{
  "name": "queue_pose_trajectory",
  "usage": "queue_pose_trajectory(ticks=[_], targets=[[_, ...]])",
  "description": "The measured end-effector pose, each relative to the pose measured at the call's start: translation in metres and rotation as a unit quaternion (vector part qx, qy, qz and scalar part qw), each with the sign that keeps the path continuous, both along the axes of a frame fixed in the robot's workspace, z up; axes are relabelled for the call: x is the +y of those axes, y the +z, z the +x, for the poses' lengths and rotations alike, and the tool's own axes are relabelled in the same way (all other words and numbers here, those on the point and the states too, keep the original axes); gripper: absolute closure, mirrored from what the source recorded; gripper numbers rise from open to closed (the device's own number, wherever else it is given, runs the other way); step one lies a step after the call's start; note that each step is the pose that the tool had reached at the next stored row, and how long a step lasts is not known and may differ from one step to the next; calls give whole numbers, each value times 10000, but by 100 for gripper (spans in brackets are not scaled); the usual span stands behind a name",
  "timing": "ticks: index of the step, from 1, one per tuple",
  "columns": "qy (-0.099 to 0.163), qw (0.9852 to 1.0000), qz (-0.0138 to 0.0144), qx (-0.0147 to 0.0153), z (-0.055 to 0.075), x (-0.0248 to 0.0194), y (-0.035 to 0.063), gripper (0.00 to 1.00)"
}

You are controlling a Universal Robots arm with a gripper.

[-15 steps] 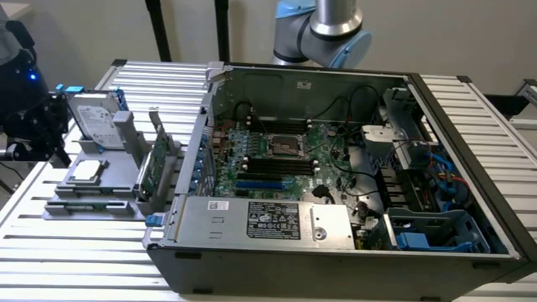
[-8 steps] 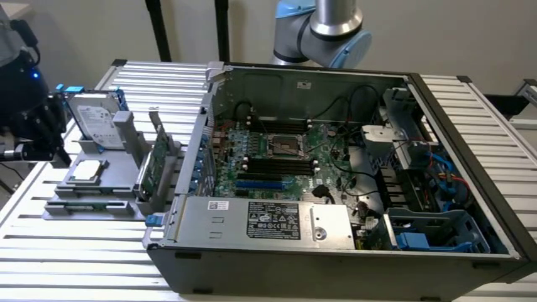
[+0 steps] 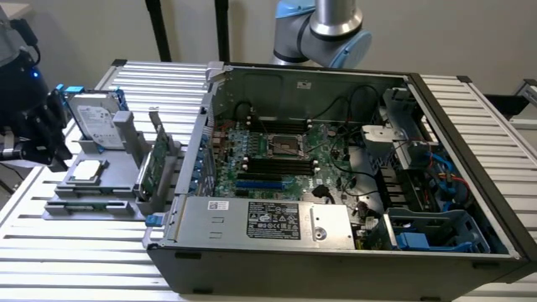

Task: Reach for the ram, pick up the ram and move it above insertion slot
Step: 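Pick up the ram and move it above insertion slot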

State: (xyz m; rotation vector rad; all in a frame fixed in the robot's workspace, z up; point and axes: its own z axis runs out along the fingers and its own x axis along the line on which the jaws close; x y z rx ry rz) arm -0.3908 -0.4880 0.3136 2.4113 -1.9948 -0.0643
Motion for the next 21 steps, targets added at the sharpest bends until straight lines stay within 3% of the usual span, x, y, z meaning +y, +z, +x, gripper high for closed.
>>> queue_pose_trajectory(ticks=[3,12,21], targets=[[0,10000,0,-1,-2,0,-49,63],[-78,10000,0,-1,-4,0,-213,63],[-343,9994,0,-1,-4,0,-377,63]])
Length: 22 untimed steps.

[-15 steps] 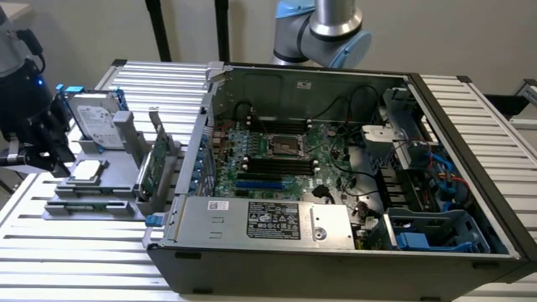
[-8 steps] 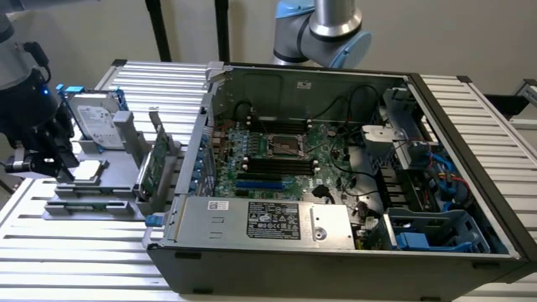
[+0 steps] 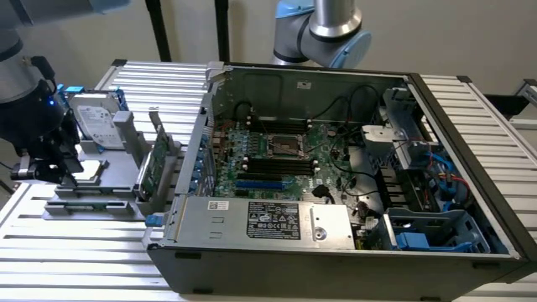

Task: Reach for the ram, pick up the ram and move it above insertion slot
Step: 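Pick up the ram and move it above insertion slot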

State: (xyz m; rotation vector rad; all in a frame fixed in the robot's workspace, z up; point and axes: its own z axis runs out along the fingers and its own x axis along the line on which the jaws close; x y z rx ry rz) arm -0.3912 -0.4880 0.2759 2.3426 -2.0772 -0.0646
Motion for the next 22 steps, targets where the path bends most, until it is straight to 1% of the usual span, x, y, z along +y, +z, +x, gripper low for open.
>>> queue_pose_trajectory(ticks=[7,22], targets=[[-104,9999,0,0,1,-1,-126,63],[-113,9999,0,0,0,-1,-400,63]])
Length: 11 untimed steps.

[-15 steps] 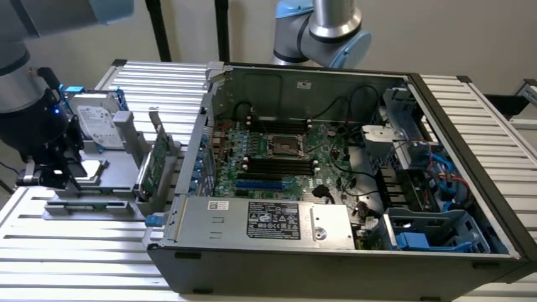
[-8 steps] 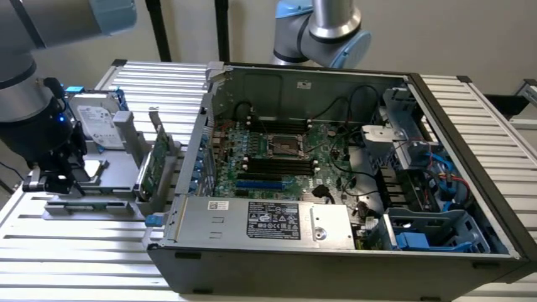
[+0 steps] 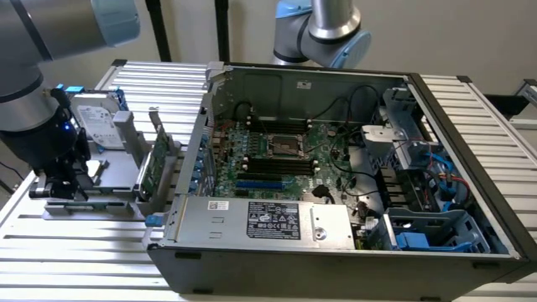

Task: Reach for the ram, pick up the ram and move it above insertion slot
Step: 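Pick up the ram and move it above insertion slot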

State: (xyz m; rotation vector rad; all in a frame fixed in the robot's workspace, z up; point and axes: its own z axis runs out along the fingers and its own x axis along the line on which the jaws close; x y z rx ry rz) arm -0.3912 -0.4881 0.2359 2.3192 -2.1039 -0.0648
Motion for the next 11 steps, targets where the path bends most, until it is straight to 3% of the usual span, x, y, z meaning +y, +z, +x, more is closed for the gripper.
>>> queue_pose_trajectory(ticks=[11], targets=[[1,10000,-3,0,0,-2,-199,63]])
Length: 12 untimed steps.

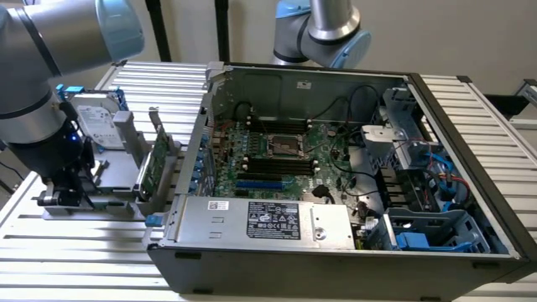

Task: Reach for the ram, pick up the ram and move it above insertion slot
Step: 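Pick up the ram and move it above insertion slot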

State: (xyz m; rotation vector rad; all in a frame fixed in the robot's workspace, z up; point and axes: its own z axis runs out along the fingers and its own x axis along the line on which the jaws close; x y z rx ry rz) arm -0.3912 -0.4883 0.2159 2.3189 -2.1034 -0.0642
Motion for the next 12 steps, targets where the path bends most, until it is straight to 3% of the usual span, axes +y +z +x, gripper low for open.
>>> queue_pose_trajectory(ticks=[12], targets=[[0,10000,-5,0,-6,-1,-184,63]])
